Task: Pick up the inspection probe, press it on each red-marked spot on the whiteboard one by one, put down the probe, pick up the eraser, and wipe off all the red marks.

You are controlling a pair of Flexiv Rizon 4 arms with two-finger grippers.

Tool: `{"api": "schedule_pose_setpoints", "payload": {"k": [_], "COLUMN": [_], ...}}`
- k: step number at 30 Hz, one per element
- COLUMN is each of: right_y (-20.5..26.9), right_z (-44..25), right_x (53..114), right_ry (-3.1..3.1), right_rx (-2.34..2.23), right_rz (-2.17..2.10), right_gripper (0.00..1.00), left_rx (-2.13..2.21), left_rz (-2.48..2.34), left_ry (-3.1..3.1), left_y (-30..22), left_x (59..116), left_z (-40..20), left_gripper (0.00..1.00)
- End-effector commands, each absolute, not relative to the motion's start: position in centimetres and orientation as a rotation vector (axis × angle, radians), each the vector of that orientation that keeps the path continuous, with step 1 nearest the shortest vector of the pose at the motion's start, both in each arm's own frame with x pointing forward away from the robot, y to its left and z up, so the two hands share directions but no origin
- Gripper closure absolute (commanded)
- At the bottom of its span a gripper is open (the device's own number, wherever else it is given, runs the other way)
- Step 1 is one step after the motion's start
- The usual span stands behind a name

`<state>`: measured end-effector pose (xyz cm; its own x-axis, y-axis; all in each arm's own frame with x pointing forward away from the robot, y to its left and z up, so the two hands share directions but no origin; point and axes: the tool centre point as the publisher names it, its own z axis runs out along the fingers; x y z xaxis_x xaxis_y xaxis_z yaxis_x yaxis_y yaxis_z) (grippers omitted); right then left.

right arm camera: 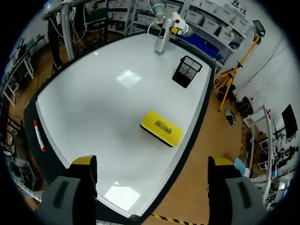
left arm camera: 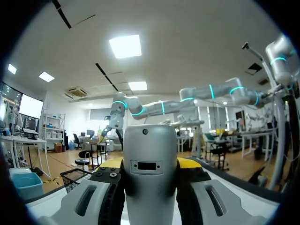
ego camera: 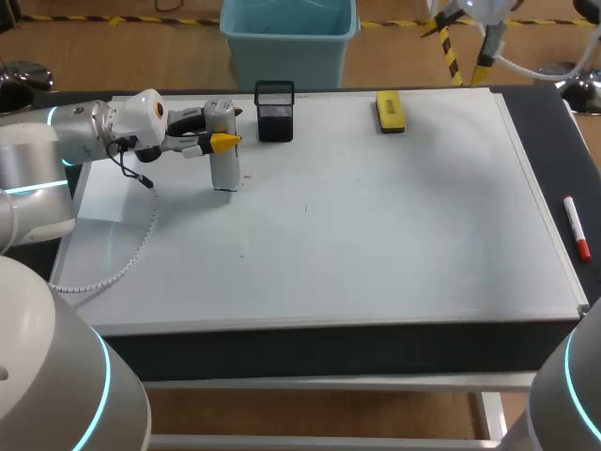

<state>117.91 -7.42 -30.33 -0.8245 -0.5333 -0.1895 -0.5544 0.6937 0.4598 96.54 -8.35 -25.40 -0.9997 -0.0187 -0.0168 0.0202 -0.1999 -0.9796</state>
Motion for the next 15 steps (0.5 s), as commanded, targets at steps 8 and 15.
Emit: {"api": "schedule_pose_setpoints", "payload": {"k": [8,15], "right_y": [-10.1,-10.3], "right_z": [-24.9,-24.7], "right_x": [115.4,115.2], "right_ry": [2.844,2.809], "right_rx": [-0.825,-0.845], "right_rz": [0.8,0.811], "right_gripper": [0.0,0.0], "left_rx": [0.003,0.003], "left_rz": [-2.415,-2.415], "left_ry": [1.969,1.969], "left_y": [-8.3,-8.3], "left_x": [96.5,96.5], "left_z": [-25.4,-25.4], "left_gripper": [1.0,1.0]}}
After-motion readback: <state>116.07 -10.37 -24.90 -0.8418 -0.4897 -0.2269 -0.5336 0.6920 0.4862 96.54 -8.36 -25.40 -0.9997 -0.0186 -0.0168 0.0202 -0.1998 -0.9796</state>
